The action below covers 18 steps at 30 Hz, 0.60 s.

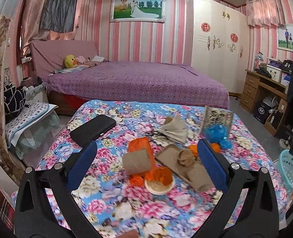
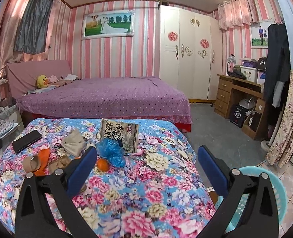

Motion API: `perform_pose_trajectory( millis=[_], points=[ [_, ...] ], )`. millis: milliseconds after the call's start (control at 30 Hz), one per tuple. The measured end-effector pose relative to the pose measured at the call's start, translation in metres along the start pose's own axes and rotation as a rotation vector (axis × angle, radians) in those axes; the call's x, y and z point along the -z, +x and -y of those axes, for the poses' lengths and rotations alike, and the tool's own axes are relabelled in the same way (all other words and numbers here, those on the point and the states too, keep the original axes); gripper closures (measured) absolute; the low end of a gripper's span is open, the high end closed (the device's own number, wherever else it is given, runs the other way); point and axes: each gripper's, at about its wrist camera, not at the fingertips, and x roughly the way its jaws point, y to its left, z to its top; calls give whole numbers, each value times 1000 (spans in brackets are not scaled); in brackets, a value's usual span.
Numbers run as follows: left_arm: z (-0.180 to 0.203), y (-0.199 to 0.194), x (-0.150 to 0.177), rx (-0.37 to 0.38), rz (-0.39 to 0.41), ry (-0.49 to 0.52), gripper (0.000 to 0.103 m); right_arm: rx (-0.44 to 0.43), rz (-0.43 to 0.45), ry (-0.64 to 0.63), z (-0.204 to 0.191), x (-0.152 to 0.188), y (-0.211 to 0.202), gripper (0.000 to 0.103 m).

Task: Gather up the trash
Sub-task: 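Reach the right tool to the brown paper cup sleeve and close on it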

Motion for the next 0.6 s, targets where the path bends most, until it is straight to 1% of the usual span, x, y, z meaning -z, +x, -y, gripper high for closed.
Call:
perform_pose_trajectory(
  millis=[100,200,300,367,433,500,533,600],
  points=[
    [-11,14,4,-28,-15,-1,5,4,-10,21,3,5,14,4],
    [-25,29,11,-24,-49,-16,5,4,-20,27,5,13,23,4],
    [-33,37,15,-35,-59,-9,5,-2,-38,-8,1,20,31,4],
    [-41,42,21,-43,-69,-21,5,12,-39,-42,-2,26,34,4],
    [-48,49,28,-41,-93,-30,5,23,-73,-62,-4,32,41,4],
    [-51,54,35,-51,-111,-17,5,37,-131,-75,-4,38,50,4],
    [-51,57,41,-56,-122,-5,5,28,-154,-66,-3,43,55,4],
    [-50,62,49,-51,-143,1,5,10,-171,-52,-1,48,58,4]
  ],
)
